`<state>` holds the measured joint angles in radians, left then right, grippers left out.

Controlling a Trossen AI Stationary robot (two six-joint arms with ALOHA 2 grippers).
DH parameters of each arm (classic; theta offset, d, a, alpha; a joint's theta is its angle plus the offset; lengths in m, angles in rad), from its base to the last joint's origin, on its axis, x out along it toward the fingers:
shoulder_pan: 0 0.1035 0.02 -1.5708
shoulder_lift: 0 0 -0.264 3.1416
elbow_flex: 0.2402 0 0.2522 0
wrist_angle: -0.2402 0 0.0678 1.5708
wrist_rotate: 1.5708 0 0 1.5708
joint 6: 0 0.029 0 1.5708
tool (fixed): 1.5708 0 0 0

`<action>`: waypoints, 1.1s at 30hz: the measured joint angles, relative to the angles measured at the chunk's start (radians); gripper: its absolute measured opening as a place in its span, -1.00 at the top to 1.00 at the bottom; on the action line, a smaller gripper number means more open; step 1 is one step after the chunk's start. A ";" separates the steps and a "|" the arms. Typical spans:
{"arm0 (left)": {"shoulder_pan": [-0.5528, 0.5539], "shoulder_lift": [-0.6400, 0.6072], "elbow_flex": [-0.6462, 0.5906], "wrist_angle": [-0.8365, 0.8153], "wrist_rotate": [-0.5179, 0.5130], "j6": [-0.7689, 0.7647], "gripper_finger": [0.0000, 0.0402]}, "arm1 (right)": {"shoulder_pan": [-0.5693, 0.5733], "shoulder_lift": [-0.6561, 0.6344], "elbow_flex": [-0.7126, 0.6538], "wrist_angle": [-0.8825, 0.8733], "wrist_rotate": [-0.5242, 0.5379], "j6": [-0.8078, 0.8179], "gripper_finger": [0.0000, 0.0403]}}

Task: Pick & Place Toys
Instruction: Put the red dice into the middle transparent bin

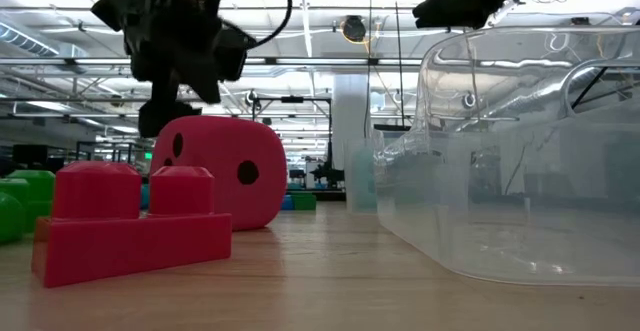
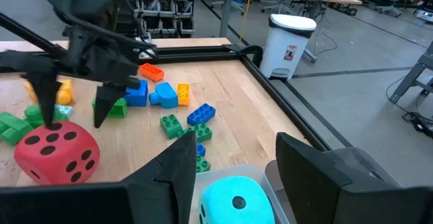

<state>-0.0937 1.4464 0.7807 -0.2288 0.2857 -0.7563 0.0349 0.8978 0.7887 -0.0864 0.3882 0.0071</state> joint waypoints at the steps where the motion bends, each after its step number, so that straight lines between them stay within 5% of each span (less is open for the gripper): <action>1: -0.006 0.000 0.000 0.024 0.002 0.003 -0.78 | 0.000 0.000 0.000 0.000 0.000 0.000 0.15; 18: -0.038 0.145 0.005 0.110 -0.004 -0.069 -0.79 | 0.000 0.000 0.000 0.003 0.002 0.000 0.15; 22: -0.038 0.164 0.005 0.103 -0.001 -0.076 -0.62 | 0.000 0.000 0.000 0.004 0.002 0.000 0.15; 28: -0.038 0.165 0.004 0.093 0.013 -0.078 -0.10 | 0.000 0.000 0.000 0.004 0.002 0.000 0.15; 33: -0.038 0.165 0.004 0.066 0.017 -0.084 -0.02 | 0.000 0.000 0.000 0.004 0.002 0.000 0.15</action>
<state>-0.1314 1.6112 0.7849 -0.1632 0.3027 -0.8402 0.0346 0.8974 0.7887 -0.0826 0.3904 0.0071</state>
